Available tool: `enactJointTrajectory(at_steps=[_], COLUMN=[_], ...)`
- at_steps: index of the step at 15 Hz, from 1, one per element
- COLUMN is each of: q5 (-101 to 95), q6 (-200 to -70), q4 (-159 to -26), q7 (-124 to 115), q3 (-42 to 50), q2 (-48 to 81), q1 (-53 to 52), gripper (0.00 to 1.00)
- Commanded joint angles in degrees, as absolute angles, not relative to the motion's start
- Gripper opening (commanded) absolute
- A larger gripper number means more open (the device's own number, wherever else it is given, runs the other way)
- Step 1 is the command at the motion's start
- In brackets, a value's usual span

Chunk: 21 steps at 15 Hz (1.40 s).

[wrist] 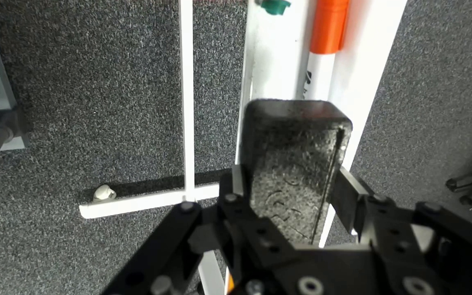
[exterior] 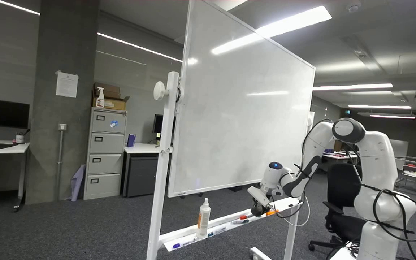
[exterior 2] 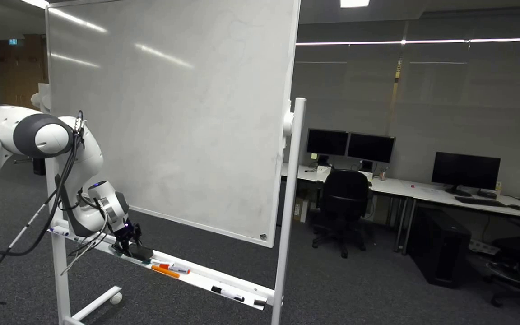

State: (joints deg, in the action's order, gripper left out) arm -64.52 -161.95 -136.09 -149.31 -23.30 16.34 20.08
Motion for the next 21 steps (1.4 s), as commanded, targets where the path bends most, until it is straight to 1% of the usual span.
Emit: enactJointTrajectory(at_steps=[1,9,21], q5=[-64.4,-64.3,-64.4], q6=[-165.0,-167.0,-166.3], q4=[-135.2,-134.5,-132.9], q7=[-149.3,-149.3,-149.3], q3=[-21.8,-20.9,-20.1], q2=[17.7,21.4,22.0], q1=[19.0,18.5,17.6], gripper=[0.31,0.31,0.31])
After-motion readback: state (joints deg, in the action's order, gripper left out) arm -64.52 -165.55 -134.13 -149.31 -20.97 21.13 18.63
